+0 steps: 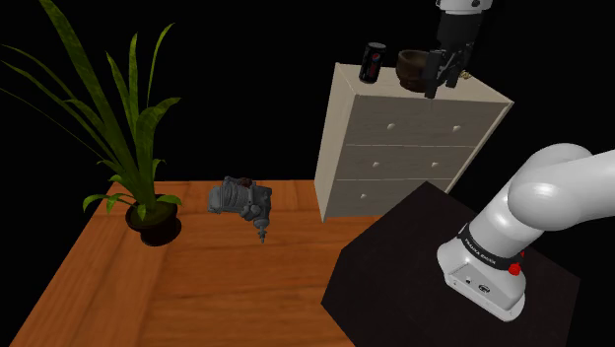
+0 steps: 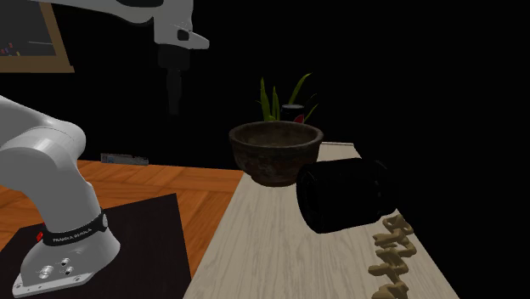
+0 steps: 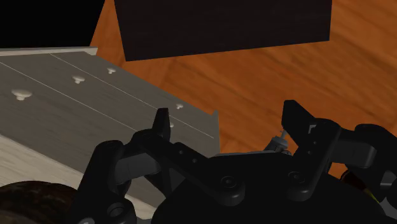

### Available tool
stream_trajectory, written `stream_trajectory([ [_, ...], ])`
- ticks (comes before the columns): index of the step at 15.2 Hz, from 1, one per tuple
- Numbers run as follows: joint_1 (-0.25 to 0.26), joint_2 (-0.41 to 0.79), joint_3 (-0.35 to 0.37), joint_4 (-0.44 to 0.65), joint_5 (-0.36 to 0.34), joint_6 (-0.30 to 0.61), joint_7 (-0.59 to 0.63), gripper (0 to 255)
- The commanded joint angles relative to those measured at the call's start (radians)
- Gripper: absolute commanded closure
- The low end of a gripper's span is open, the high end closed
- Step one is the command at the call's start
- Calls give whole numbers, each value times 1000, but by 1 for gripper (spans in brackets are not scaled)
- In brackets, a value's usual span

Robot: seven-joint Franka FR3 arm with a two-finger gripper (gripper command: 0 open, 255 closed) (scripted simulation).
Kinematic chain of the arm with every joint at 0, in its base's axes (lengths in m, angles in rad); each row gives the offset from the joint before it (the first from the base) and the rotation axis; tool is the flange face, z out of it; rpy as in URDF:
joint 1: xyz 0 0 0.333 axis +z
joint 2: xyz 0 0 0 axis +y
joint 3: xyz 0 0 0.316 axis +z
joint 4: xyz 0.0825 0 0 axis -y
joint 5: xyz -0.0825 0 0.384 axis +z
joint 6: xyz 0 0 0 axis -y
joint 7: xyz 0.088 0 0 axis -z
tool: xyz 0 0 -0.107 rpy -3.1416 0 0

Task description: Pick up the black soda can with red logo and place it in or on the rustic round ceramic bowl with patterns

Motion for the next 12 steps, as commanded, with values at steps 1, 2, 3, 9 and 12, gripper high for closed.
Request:
stream_trajectory([
  [1, 0, 0, 0, 0, 0, 0, 0, 0],
  [2, -4, 32, -12, 19, -6, 21, -12, 0],
  [3, -8, 63, -24, 39, -11, 41, -24, 0],
  [9, -24, 258, -90, 185, -22, 139, -96, 0],
  [12, -29, 356, -120, 272, -15, 174, -134, 0],
])
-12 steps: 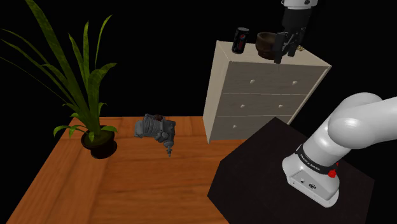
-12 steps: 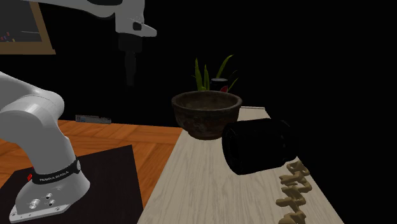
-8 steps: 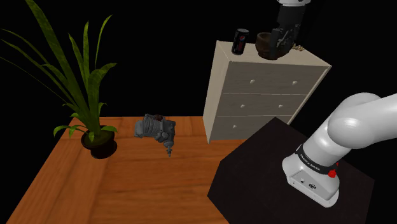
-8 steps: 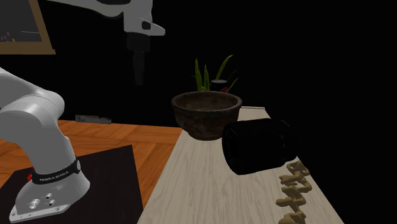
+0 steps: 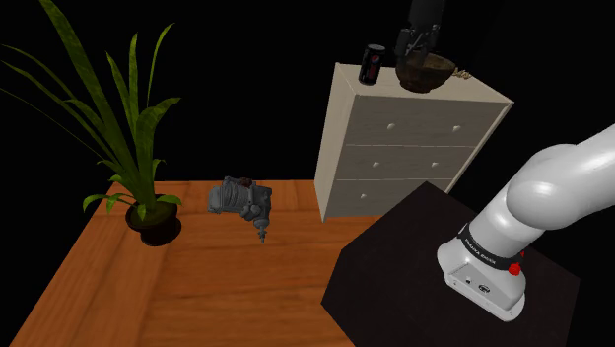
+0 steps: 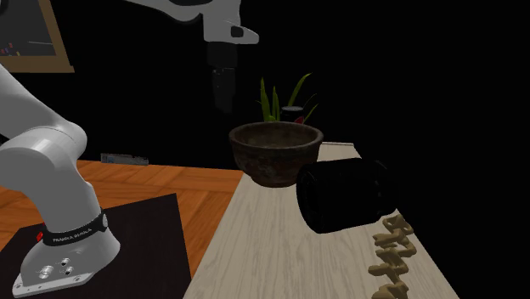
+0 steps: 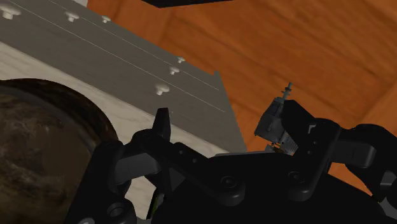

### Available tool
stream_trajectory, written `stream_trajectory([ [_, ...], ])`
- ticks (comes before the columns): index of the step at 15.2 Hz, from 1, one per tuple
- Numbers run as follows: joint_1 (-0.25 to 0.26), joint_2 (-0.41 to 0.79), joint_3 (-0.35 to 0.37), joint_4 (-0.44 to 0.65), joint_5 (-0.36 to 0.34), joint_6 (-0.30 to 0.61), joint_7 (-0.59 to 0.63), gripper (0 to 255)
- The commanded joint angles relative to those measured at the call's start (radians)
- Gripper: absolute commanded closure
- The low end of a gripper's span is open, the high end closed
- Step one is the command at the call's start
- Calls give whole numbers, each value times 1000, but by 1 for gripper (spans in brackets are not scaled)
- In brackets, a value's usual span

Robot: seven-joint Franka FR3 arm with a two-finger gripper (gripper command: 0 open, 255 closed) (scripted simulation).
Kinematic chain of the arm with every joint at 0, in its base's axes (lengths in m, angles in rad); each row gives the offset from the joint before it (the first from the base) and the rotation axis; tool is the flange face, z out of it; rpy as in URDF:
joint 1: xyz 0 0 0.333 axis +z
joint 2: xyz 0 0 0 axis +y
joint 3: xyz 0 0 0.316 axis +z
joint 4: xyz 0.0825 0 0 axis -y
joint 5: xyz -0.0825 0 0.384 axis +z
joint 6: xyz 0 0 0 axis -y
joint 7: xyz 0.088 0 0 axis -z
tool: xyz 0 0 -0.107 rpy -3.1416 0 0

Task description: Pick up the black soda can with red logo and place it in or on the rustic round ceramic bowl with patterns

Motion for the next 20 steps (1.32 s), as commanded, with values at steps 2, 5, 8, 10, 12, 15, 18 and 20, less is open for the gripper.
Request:
stream_trajectory([
  [2, -5, 97, -30, 92, 11, 30, -40, 0],
  [5, -11, 199, -56, 197, 32, 47, -81, 0],
  [8, -19, 304, -80, 315, 61, 53, -124, 0],
  [10, -27, 377, -94, 402, 84, 51, -152, 0],
  [12, -38, 452, -106, 497, 111, 42, -180, 0],
  [15, -42, 472, -108, 496, 119, 66, -187, 0],
  [18, -41, 470, -107, 453, 118, 107, -187, 0],
  [20, -41, 469, -107, 425, 118, 134, -187, 0],
])
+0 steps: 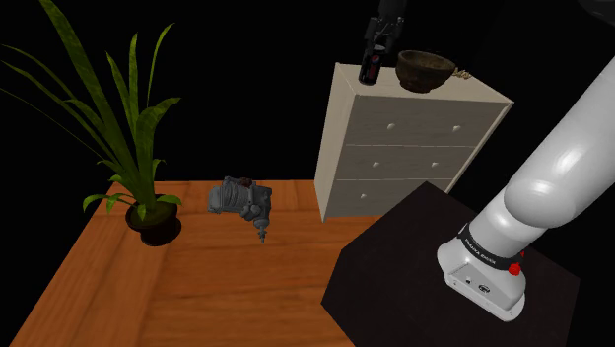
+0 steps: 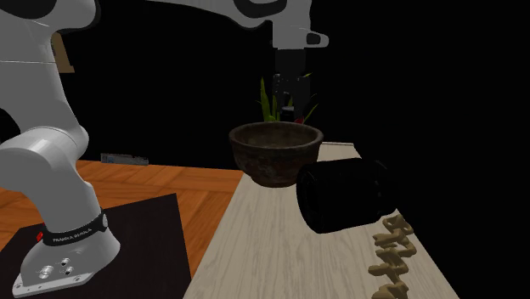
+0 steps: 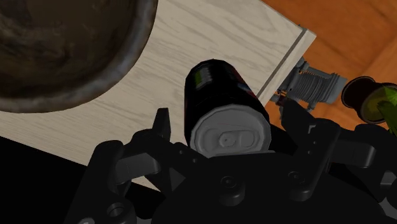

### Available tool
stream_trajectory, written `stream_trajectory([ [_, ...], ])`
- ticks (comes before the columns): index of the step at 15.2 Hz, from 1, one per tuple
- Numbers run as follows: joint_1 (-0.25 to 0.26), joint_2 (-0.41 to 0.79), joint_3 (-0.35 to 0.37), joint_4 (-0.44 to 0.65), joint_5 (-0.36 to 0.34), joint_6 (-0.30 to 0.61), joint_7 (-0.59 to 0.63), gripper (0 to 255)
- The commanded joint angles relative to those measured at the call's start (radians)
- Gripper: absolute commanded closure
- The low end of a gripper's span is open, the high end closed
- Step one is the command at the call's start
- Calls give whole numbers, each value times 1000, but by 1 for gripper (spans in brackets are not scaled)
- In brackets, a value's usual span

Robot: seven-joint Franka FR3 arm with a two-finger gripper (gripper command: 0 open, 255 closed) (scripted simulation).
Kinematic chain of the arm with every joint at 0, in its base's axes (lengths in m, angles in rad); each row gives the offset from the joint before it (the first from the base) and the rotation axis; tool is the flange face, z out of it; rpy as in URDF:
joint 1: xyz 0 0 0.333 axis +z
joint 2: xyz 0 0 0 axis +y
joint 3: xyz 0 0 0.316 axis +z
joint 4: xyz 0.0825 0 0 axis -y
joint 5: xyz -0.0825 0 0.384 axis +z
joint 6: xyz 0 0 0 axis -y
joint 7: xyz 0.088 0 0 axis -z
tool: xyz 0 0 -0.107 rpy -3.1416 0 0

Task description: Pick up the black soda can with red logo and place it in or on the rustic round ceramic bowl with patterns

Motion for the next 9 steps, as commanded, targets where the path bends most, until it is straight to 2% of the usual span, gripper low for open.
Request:
stream_trajectory([
  [1, 0, 2, 0, -20, 1, 23, 0, 0],
  [8, 0, 2, 0, -20, 1, 23, 0, 0],
  [9, 0, 2, 0, -20, 1, 23, 0, 255],
])
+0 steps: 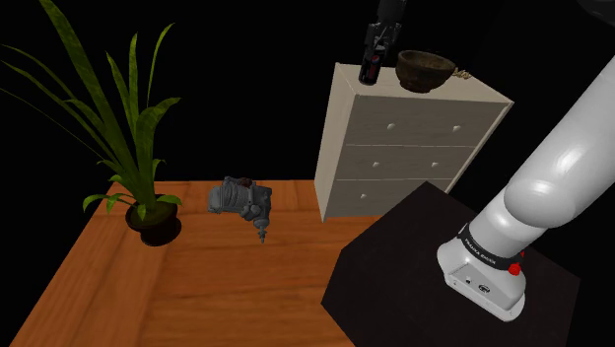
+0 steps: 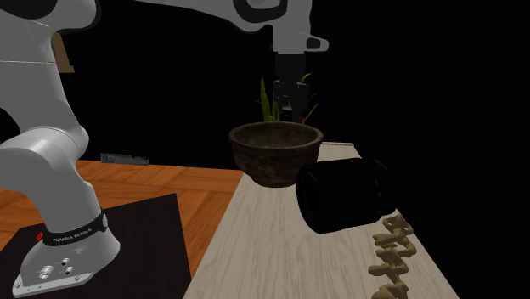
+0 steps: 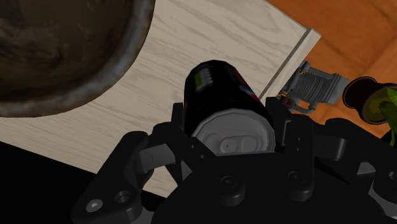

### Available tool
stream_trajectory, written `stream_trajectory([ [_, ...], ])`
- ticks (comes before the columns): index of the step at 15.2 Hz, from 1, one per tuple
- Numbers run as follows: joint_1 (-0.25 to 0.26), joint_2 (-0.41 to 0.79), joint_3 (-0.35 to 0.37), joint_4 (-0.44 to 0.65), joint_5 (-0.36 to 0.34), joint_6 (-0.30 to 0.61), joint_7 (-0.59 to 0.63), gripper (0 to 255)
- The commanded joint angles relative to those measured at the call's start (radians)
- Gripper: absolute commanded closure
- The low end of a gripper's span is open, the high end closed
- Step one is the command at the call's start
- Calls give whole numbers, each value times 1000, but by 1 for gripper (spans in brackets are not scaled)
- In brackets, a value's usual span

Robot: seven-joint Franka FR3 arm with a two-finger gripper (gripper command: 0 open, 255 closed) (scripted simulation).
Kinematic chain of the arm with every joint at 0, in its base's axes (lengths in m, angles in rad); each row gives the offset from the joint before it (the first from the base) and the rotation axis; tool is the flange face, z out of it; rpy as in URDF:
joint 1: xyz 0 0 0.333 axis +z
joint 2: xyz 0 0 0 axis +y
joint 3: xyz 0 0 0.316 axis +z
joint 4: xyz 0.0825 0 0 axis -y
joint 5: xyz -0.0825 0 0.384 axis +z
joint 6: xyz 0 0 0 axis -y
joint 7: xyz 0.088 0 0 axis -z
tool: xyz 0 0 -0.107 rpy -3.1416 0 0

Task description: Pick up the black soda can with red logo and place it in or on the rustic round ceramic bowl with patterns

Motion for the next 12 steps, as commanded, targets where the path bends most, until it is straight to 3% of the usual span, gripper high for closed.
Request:
stream_trajectory([
  [1, 0, 0, 0, 0, 0, 0, 0, 255],
  [9, 0, 0, 0, 0, 0, 0, 0, 255],
  [12, 0, 2, 0, 42, 0, -41, 0, 255],
])
